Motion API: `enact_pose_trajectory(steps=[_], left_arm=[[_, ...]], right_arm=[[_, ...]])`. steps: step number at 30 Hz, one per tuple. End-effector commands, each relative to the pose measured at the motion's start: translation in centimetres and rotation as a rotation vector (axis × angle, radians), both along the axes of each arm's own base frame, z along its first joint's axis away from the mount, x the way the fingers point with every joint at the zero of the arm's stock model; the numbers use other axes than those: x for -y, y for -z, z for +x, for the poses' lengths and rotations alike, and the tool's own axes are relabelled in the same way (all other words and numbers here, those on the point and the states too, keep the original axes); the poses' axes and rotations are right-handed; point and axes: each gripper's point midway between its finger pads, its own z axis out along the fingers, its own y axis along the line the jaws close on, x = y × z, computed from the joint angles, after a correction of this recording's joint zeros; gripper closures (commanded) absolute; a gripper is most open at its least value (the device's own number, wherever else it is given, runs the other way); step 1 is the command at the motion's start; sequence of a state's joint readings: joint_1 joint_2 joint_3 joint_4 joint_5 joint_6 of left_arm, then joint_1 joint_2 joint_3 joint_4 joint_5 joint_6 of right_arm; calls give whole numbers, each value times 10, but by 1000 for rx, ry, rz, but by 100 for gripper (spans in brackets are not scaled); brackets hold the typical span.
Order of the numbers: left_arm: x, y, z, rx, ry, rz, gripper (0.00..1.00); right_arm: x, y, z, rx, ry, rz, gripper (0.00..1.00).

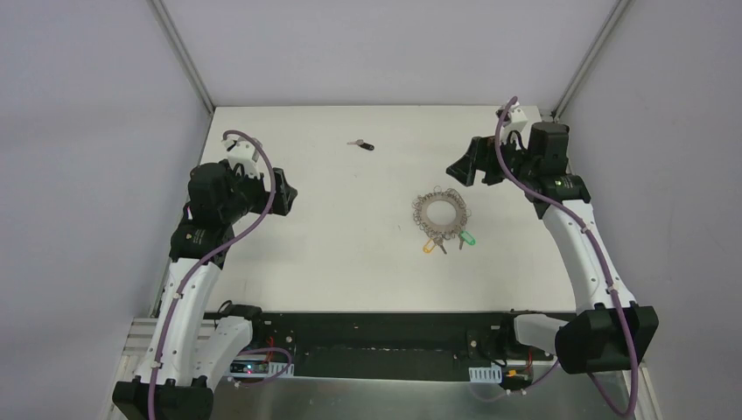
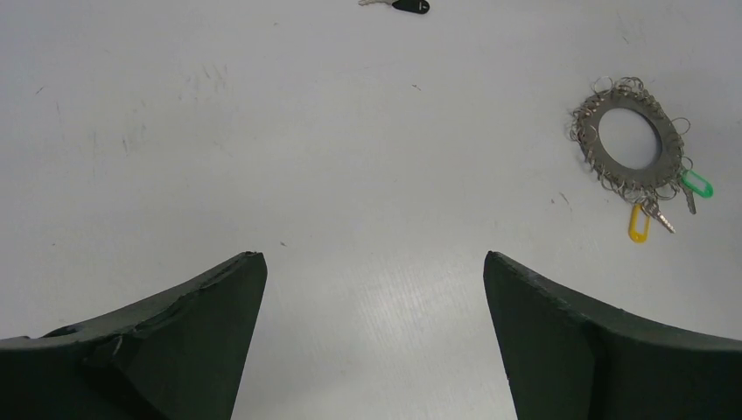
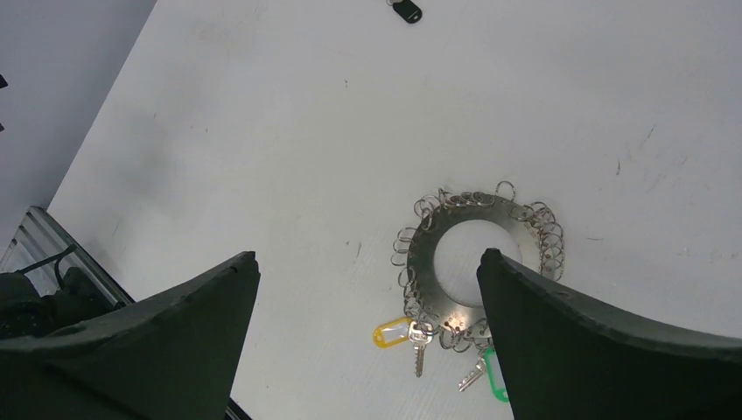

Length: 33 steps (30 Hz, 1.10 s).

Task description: Put the keys on the keyring

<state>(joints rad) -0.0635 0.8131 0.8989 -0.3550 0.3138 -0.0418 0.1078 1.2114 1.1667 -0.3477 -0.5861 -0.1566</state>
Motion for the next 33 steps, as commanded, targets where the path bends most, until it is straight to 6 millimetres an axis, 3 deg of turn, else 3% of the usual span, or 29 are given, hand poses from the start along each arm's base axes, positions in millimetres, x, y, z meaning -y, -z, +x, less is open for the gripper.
enact_pose_trajectory(steps=[1,14,20,29,33], left_arm=[[3,-1,-4,-7,7,-35,0],[-7,11,2,-28,-47,-17,1],[-7,16,0,-56,35,83,0],[3,33,-3,-131,128,100,0],[2,31,-1,-127,111,90,0]], right_arm=[[2,-13,-8,39,-13,45,0],[1,9,-16,28,-70,10,0],[-5,50,-25,-20,-147,-45,0],[-23,121,-37,-34,-226,-463,0],[-27,153,-44,-102,-262,-551,9]])
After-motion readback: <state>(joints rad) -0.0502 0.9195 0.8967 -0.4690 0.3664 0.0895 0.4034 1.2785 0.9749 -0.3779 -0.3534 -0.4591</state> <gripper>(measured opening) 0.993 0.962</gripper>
